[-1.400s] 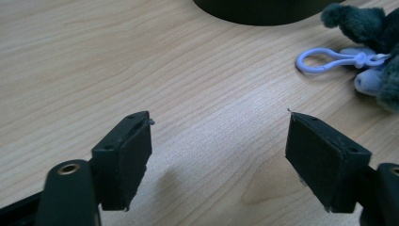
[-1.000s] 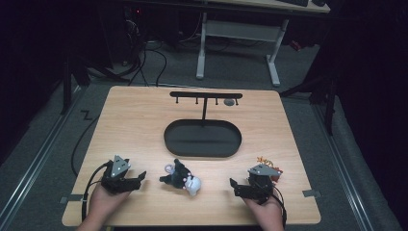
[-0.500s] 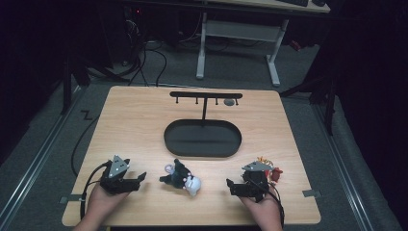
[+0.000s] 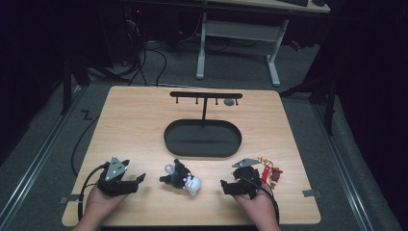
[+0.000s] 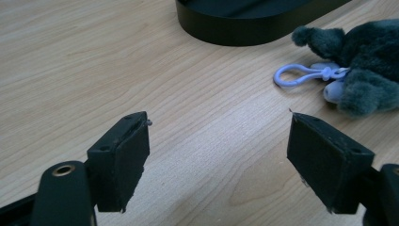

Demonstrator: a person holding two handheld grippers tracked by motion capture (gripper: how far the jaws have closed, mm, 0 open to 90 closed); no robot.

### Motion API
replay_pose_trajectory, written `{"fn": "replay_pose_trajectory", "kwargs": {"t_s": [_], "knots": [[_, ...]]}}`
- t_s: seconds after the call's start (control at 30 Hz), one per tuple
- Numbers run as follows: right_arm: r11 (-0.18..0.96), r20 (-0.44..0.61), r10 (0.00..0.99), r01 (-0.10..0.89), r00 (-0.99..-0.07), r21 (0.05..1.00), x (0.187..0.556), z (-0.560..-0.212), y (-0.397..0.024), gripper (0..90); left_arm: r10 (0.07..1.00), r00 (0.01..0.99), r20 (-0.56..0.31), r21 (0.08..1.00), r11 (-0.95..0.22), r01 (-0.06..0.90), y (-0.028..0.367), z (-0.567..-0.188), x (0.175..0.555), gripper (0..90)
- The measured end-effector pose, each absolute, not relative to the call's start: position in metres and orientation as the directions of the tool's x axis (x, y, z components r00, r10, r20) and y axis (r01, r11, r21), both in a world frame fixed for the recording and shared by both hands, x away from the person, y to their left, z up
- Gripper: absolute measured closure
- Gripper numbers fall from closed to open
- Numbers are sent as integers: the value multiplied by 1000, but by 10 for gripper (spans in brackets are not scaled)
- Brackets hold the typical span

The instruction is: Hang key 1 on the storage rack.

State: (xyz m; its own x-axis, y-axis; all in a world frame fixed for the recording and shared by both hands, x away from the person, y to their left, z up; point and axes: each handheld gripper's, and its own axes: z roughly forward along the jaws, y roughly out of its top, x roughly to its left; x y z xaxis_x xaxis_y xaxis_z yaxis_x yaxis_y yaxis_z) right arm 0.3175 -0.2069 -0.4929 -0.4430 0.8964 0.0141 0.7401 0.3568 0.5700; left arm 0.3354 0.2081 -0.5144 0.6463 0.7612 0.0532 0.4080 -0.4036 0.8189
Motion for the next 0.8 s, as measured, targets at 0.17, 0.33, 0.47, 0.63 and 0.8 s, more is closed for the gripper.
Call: {"fn": "replay_pose_trajectory", "kwargs": {"t_s": [0.17, 0.33, 0.47, 0.63, 0.8], "knots": [[380, 9, 890, 751, -456, 541, 322, -495, -202, 161, 750, 658, 65, 807, -427, 408, 203, -517, 336, 214], [378, 46, 889, 787, -456, 488, 326, -496, -201, 162, 730, 679, 83, 800, -456, 391, 199, -519, 336, 214], [356, 99, 890, 815, -445, 457, 330, -495, -206, 165, 724, 684, 86, 794, -465, 393, 198, -520, 337, 214], [352, 125, 889, 834, -440, 425, 333, -493, -211, 166, 717, 692, 84, 791, -470, 391, 197, -520, 336, 214], [361, 150, 885, 852, -442, 379, 334, -490, -212, 174, 713, 696, 86, 788, -477, 390, 196, -521, 336, 214]]}}
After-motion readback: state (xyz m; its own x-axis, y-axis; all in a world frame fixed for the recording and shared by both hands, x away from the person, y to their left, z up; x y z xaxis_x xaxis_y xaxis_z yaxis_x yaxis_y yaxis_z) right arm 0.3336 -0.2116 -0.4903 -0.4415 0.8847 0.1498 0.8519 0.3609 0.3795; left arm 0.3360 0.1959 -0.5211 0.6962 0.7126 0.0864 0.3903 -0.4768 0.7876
